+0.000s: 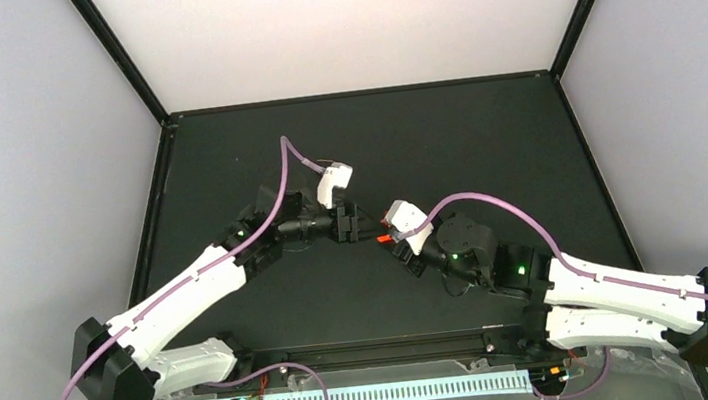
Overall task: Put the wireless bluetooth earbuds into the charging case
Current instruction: Pick up the charging case at the center of the board.
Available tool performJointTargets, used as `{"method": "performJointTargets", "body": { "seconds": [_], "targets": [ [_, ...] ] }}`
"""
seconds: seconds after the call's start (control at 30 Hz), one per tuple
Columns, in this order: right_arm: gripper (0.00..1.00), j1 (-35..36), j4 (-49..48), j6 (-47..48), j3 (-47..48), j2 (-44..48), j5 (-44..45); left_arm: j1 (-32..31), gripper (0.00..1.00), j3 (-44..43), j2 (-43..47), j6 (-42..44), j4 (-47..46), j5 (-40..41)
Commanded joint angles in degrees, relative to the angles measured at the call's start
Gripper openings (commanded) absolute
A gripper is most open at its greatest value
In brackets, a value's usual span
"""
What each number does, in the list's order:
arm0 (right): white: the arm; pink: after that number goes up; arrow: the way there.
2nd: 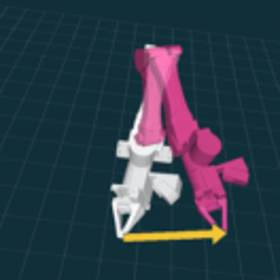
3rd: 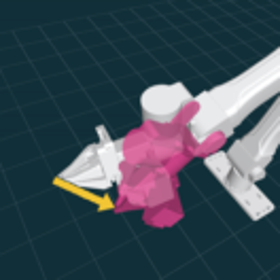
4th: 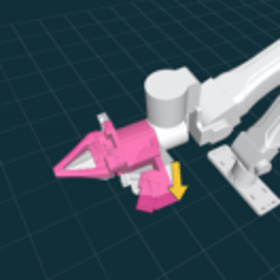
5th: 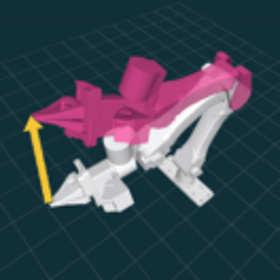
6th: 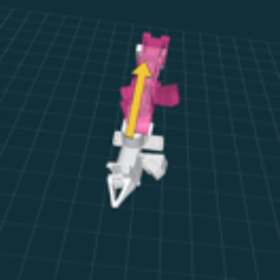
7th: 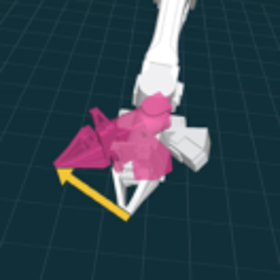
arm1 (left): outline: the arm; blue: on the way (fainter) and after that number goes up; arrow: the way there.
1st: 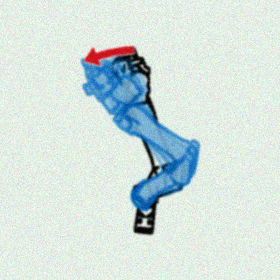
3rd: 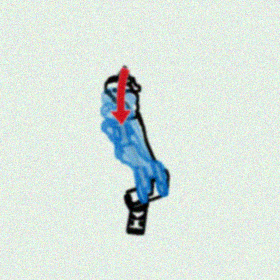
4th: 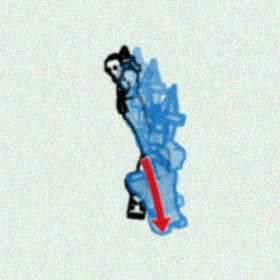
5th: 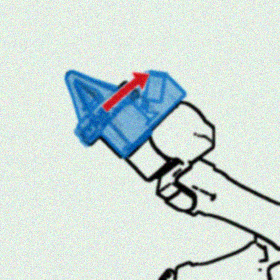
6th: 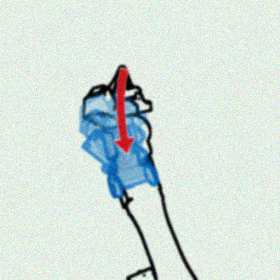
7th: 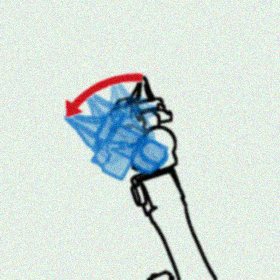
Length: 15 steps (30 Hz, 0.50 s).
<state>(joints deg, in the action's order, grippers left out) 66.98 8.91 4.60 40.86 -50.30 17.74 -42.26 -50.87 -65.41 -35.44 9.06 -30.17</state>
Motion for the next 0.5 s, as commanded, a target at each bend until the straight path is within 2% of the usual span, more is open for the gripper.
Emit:
{"method": "performJointTargets", "body": {
  "seconds": [0.0, 0.3, 0.47],
  "targets": [
    [0.41, 0.58, -2.23, 1.62, 2.03, -0.22, 0.26, -0.62, 0.69, -1.87, -0.81, 0.07, -0.19, -3.11],
    [0.41, 0.54, -3.17, 3.03, 2.47, -1.75, 0.78, -1.21, 0.59, -0.60, -1.80, -1.63, -1.41, -5.86],
    [0.41, 0.54, -3.77, 3.81, 3.03, -2.84, 0.74, -1.58, 0.46, 0.06, -2.19, -3.00, -3.06, -7.21]
  ]
}}
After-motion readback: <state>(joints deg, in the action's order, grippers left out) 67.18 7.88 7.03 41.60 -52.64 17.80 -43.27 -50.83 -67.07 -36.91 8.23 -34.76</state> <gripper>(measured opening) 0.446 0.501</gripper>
